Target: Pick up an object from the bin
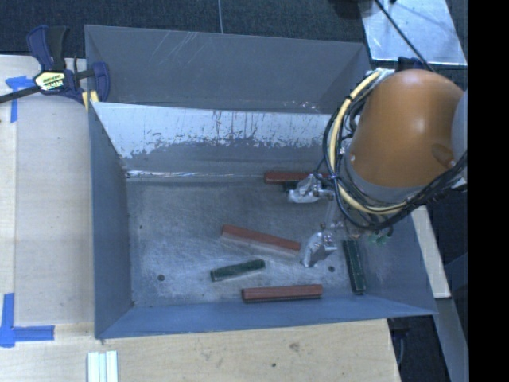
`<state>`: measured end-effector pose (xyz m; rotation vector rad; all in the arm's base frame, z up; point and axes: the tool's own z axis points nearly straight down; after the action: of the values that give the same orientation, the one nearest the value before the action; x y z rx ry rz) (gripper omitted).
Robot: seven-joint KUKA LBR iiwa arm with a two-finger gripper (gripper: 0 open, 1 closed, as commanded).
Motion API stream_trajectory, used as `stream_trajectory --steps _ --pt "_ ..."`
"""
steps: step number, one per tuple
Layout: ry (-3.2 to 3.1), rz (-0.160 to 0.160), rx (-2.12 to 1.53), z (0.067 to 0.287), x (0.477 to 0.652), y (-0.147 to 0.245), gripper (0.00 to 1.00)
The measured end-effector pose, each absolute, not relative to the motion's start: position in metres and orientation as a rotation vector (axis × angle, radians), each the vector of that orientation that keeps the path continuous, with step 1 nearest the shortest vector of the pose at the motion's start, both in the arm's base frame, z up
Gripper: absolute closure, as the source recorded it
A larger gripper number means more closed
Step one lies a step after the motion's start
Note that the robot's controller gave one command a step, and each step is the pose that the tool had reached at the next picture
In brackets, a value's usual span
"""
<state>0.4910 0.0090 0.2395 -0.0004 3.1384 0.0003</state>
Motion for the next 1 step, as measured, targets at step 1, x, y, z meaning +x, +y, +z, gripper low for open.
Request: stream_trajectory --steps 1 --pt "3.132 0.000 -0.117 0.1575 0.4908 0.0405 0.00"
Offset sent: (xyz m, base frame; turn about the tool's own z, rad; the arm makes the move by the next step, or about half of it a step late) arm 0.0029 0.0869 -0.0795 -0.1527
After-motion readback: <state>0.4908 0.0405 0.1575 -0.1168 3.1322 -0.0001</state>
